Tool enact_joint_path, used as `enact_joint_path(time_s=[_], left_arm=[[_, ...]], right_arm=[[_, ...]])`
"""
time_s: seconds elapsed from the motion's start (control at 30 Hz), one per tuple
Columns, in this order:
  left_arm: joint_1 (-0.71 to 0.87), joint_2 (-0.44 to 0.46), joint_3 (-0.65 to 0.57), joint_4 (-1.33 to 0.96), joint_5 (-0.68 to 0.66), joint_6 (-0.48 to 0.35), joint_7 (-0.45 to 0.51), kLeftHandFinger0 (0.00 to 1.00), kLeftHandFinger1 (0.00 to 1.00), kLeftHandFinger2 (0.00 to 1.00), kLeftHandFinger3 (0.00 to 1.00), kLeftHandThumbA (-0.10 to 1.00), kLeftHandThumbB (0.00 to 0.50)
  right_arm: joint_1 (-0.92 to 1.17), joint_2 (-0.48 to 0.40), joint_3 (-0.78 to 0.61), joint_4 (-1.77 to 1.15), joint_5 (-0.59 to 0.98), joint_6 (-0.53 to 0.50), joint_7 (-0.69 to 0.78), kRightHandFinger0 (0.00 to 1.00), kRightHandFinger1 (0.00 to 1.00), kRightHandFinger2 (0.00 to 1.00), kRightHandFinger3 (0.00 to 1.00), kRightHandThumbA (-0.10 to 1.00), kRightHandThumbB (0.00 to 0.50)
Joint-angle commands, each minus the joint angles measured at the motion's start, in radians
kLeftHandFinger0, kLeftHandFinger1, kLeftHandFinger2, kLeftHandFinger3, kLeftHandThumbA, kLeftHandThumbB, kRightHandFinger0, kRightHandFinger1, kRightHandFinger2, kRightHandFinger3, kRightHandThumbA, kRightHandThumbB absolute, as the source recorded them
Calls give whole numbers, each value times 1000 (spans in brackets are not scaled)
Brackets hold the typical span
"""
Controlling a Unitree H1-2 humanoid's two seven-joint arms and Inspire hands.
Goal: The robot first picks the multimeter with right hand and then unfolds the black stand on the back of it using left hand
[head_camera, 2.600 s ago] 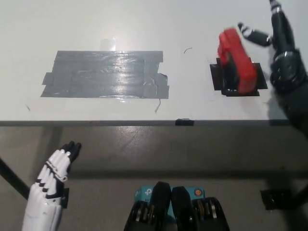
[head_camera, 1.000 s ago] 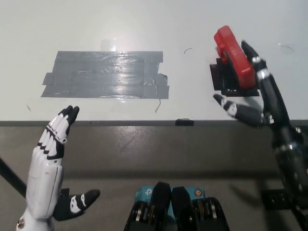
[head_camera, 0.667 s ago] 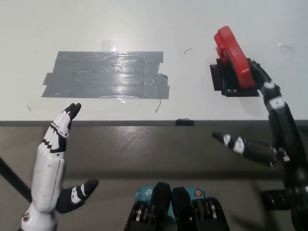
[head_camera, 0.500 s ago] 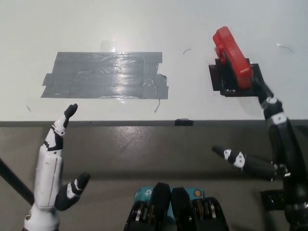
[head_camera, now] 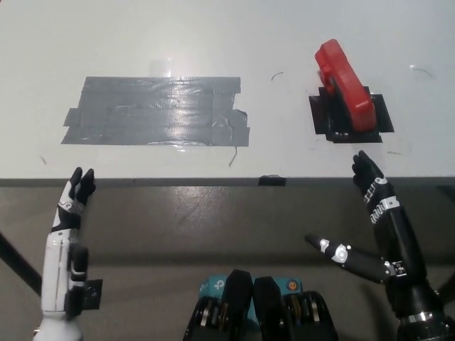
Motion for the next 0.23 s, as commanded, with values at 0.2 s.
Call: enact_joint_path(time_s=[0.2], left_arm=[[19, 20, 56, -19, -576, 183, -161, 1000, 1000, 1000, 1000, 1000, 266]], right_arm=[[27, 60, -128, 4, 383, -43, 145, 1000, 1000, 1000, 1000, 1000, 225]])
